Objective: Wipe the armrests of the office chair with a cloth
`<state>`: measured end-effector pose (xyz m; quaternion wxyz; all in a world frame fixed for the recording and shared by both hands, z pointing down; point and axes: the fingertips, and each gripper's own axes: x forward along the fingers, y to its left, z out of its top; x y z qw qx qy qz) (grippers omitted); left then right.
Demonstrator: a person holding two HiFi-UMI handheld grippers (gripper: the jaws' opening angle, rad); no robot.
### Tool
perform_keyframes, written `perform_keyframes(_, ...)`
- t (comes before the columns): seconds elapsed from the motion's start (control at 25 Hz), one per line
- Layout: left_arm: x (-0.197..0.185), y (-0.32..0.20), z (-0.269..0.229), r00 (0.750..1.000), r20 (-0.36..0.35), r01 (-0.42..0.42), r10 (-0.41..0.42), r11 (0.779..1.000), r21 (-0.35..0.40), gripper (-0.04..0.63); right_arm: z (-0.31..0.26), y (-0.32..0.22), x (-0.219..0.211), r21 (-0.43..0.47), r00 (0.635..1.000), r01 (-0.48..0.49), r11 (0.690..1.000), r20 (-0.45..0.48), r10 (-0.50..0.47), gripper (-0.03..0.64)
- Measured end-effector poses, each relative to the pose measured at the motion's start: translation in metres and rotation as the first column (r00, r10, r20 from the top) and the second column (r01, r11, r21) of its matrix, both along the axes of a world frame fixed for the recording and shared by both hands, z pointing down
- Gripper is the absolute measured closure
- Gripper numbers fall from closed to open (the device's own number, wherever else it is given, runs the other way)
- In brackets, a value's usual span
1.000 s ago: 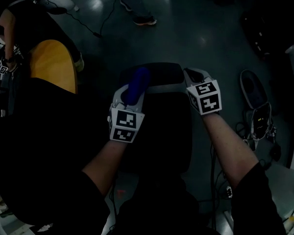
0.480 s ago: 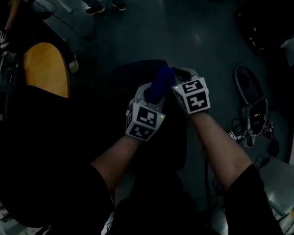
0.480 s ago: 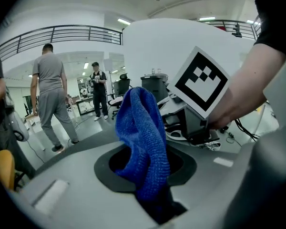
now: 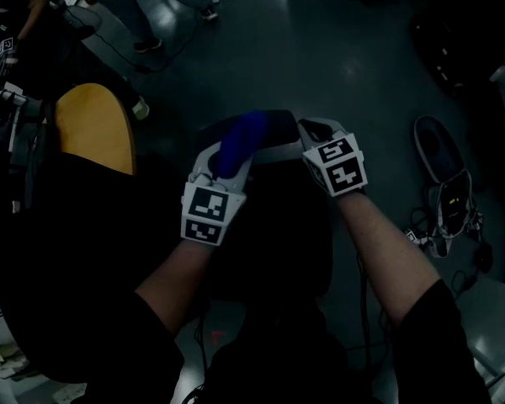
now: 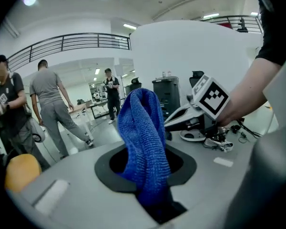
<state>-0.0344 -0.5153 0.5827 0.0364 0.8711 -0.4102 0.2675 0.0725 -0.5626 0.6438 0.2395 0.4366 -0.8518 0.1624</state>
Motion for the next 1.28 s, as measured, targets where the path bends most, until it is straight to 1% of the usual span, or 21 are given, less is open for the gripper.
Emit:
perform_keyframes(0.08, -0.038, -0.017, -0.011, 0.997, 0.027, 0.065, -0.066, 0.997, 0.030, 0.474, -0.001, -0.001, -0.001, 0.003, 1.000, 0.010, 1.000, -0.004, -0.010, 0.614)
perform_keyframes(0.16, -0.072, -0.034, -0.021, 0.990, 0.042, 0.135, -0.137, 0.989, 0.055, 0.474, -0.001, -0.001, 0.000, 0.003, 1.000, 0.016, 1.000, -0.015, -0.016, 0.614)
perform_keyframes(0.24, -0.099, -0.047, -0.026, 0.980, 0.055, 0.187, -0.191, 0.980, 0.069, 0.474, 0.002, -0.001, 0.002, -0.003, 1.000, 0.016, 1.000, -0.025, -0.016, 0.614)
perform_keyframes(0.32, -0.118, -0.055, -0.023, 0.972, 0.073, 0.217, -0.222, 0.974, 0.067, 0.474, 0.004, -0.002, 0.003, -0.011, 0.999, 0.011, 1.000, -0.032, -0.012, 0.614)
perform_keyframes(0.44, -0.130, -0.062, -0.006, 0.968, 0.125, 0.214, -0.217, 0.976, 0.040, 0.474, 0.005, -0.003, 0.003, -0.024, 0.999, 0.014, 1.000, -0.038, -0.015, 0.614)
perform_keyframes(0.52, -0.128, -0.063, 0.014, 0.970, 0.140, 0.200, -0.197, 0.980, -0.006, 0.474, 0.005, -0.001, 0.000, -0.027, 0.999, 0.023, 0.999, -0.033, -0.024, 0.614)
perform_keyframes(0.6, -0.118, -0.063, 0.030, 0.974, 0.138, 0.188, -0.182, 0.981, -0.038, 0.474, 0.004, -0.001, -0.003, -0.023, 0.999, 0.023, 0.999, -0.022, -0.023, 0.615)
perform_keyframes(0.68, -0.107, -0.066, 0.035, 0.975, 0.142, 0.180, -0.174, 0.983, -0.030, 0.477, 0.002, -0.003, -0.004, -0.011, 1.000, 0.021, 1.000, -0.016, -0.021, 0.615)
perform_keyframes(0.72, -0.102, -0.069, 0.035, 0.975, 0.155, 0.166, -0.161, 0.986, -0.019, 0.477, 0.001, -0.004, -0.004, -0.003, 1.000, 0.024, 1.000, -0.019, -0.024, 0.615)
perform_keyframes(0.8, -0.088, -0.073, 0.035, 0.975, 0.190, 0.117, -0.114, 0.993, -0.006, 0.477, 0.001, -0.004, -0.004, 0.011, 0.999, 0.031, 0.999, -0.030, -0.031, 0.617)
perform_keyframes(0.88, -0.074, -0.075, 0.036, 0.975, 0.208, 0.076, -0.073, 0.997, -0.008, 0.477, 0.001, -0.003, -0.004, 0.020, 0.999, 0.030, 0.999, -0.038, -0.029, 0.617)
perform_keyframes(1.16, -0.039, -0.082, 0.037, 0.976, 0.215, 0.017, -0.018, 1.000, 0.010, 0.477, 0.002, 0.000, -0.007, 0.040, 1.000, 0.013, 0.999, -0.014, -0.013, 0.617)
perform_keyframes(1.28, -0.019, -0.083, 0.038, 0.978, 0.209, -0.017, 0.015, 1.000, 0.005, 0.477, 0.004, 0.001, -0.005, 0.040, 1.000, -0.001, 0.999, -0.003, 0.001, 0.617)
